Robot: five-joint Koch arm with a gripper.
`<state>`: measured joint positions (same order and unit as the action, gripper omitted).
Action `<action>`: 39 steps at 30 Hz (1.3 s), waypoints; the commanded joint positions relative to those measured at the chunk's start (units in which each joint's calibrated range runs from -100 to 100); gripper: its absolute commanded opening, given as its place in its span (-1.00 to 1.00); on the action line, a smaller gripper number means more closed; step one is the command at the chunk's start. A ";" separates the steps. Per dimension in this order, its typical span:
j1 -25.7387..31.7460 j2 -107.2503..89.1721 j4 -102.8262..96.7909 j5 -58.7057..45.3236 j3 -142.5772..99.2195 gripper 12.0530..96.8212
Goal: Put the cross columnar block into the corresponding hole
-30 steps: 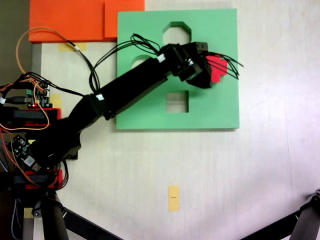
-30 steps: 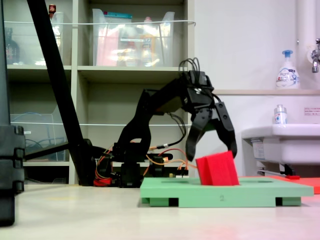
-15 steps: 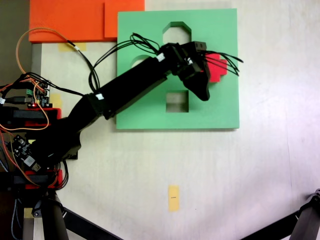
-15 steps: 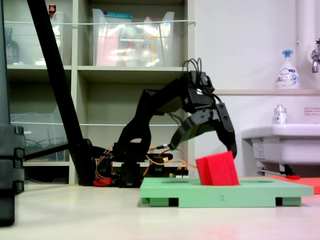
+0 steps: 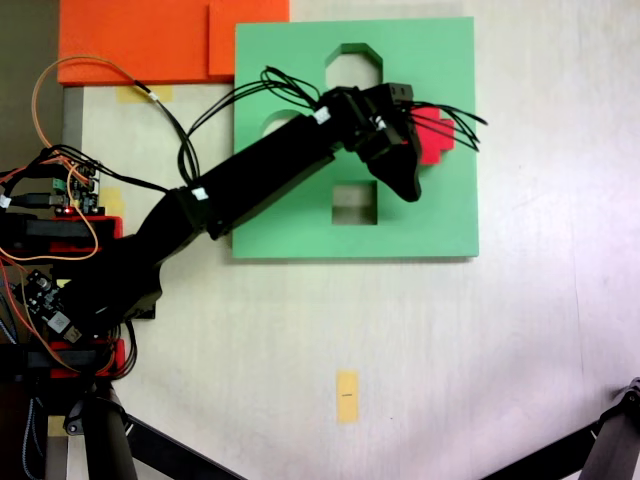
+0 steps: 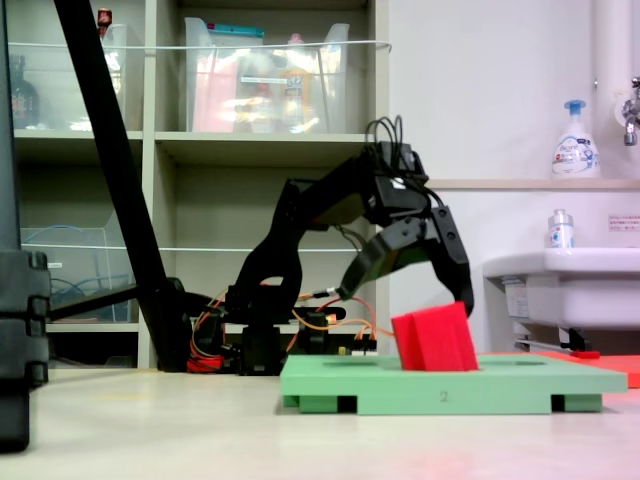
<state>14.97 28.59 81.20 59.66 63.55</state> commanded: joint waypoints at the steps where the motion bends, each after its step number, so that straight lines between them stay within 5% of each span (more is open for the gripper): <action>1: -2.20 0.60 -2.20 -1.51 1.96 0.71; 11: -5.03 5.21 -8.36 -4.79 5.55 0.69; 15: -6.40 5.63 -8.26 -5.91 5.74 0.36; 20: -7.28 6.33 -8.17 -6.64 5.74 0.33; 27: -8.55 7.86 -8.26 -8.35 5.84 -0.15; 39: -11.23 2.55 -8.17 -11.14 6.84 -0.01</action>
<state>10.92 35.57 71.90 51.79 69.43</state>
